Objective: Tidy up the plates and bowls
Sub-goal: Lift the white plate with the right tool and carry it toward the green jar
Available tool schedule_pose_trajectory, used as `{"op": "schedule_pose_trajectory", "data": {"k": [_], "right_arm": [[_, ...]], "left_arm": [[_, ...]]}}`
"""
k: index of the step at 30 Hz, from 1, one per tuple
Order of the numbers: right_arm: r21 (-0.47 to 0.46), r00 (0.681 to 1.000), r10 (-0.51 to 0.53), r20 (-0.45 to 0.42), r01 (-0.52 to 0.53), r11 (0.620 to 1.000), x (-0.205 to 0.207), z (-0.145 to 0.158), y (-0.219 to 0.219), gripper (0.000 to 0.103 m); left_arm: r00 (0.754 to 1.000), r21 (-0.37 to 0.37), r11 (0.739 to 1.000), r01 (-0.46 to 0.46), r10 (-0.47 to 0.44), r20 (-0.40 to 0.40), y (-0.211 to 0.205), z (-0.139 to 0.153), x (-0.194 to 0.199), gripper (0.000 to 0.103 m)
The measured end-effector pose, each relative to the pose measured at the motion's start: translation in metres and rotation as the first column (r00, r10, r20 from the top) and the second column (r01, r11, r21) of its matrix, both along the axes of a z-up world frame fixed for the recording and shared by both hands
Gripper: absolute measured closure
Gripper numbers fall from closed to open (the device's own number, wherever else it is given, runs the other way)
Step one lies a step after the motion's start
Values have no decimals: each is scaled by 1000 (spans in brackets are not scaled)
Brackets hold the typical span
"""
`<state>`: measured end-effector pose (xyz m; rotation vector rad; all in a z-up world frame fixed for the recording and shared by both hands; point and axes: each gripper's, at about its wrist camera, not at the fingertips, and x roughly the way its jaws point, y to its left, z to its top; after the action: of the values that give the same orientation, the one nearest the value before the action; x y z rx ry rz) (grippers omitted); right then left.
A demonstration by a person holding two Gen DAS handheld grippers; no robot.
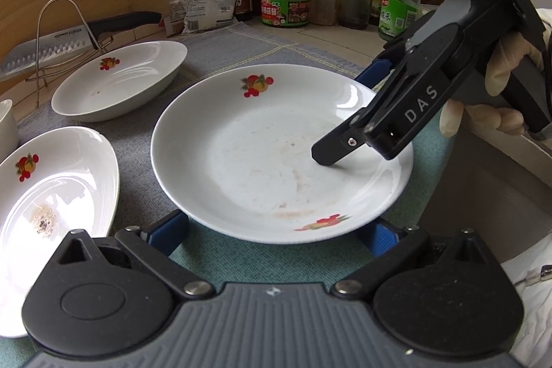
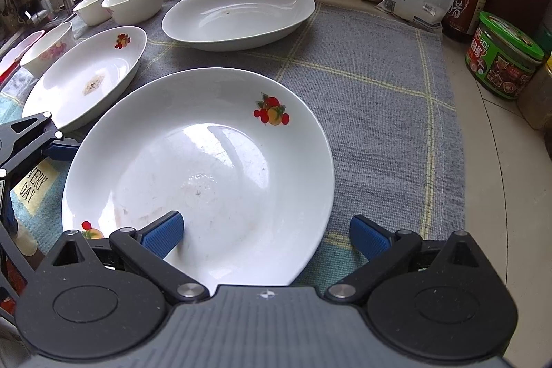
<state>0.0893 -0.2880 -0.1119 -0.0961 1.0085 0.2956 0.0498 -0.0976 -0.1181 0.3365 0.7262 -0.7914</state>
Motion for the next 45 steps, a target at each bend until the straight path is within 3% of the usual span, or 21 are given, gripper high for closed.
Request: {"op": "schedule_pose_trajectory", "data": {"k": [7, 12, 24, 38, 45], "right_arm": [[-10, 999, 12, -34, -12, 1000, 6, 1, 2, 0], [-1, 995, 82, -63, -82, 997, 14, 2, 2, 0], [121, 966, 238, -101, -225, 967, 46, 5, 0, 0], [176, 953, 279, -117, -257, 950, 62, 5, -2, 0], [185, 961, 252, -118, -228, 956, 63, 6, -6, 7]], "left_arm": [[999, -22, 999, 29, -29, 18, 1, -3, 1, 0], [999, -19, 999, 27, -27, 18, 1, -2, 1, 0], [999, -14, 999, 47, -47, 14, 1, -2, 3, 0], [997, 17, 997, 74, -75, 20, -3, 1, 5, 0], [997, 23, 996, 81, -81, 11, -2, 2, 7, 1]]}}
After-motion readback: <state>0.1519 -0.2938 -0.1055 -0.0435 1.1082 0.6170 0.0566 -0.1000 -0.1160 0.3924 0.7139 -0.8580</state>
